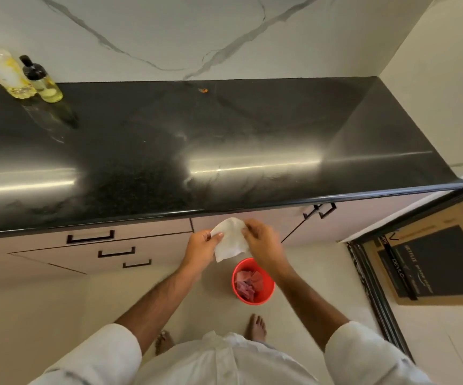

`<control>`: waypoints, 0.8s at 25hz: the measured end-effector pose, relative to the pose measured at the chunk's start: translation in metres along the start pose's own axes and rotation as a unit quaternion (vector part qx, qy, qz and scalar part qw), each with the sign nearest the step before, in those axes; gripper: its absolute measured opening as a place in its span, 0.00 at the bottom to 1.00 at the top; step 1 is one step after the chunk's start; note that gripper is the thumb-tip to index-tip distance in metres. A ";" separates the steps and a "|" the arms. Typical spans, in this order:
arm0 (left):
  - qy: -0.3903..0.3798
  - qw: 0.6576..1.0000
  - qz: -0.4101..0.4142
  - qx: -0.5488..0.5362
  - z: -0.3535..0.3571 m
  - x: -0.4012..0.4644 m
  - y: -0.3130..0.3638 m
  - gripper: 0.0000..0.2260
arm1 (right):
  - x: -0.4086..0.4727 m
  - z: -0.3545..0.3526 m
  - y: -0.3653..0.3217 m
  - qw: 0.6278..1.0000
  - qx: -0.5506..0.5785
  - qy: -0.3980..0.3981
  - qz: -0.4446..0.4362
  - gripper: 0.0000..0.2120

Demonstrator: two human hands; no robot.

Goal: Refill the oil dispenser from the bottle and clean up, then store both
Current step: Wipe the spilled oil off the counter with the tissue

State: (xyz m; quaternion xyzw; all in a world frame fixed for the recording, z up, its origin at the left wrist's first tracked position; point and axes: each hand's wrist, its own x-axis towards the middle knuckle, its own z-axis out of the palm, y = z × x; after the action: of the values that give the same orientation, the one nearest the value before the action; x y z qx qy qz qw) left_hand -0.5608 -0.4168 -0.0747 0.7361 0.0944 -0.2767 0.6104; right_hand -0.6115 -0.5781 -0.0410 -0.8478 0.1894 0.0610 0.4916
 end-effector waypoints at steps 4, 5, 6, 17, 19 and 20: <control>-0.054 0.953 -0.126 -0.270 0.091 -0.005 0.018 0.19 | -0.033 -0.033 0.034 0.989 -0.044 -0.116 -0.080 0.23; -0.058 0.949 -0.132 -0.281 0.103 -0.005 0.019 0.18 | -0.037 -0.043 0.043 0.984 -0.046 -0.138 -0.100 0.24; -0.056 0.953 -0.132 -0.267 0.116 -0.005 0.018 0.16 | -0.038 -0.058 0.053 0.981 -0.030 -0.160 -0.107 0.24; -0.058 0.997 -0.014 0.045 0.162 0.022 -0.020 0.10 | 0.014 -0.107 0.151 0.977 0.184 -0.030 0.106 0.12; -0.043 0.998 -0.021 0.051 0.161 0.033 -0.038 0.19 | 0.018 -0.094 0.173 0.967 0.209 -0.015 0.147 0.13; -0.050 0.997 -0.027 0.061 0.160 0.039 -0.050 0.22 | 0.020 -0.085 0.186 0.965 0.209 -0.017 0.157 0.11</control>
State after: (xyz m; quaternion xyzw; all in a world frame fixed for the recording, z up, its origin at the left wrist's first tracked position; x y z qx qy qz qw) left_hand -0.5992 -0.5653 -0.1539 0.7543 0.0672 -0.3347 0.5608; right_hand -0.6712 -0.7391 -0.1543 -0.6844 0.3206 0.1107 0.6454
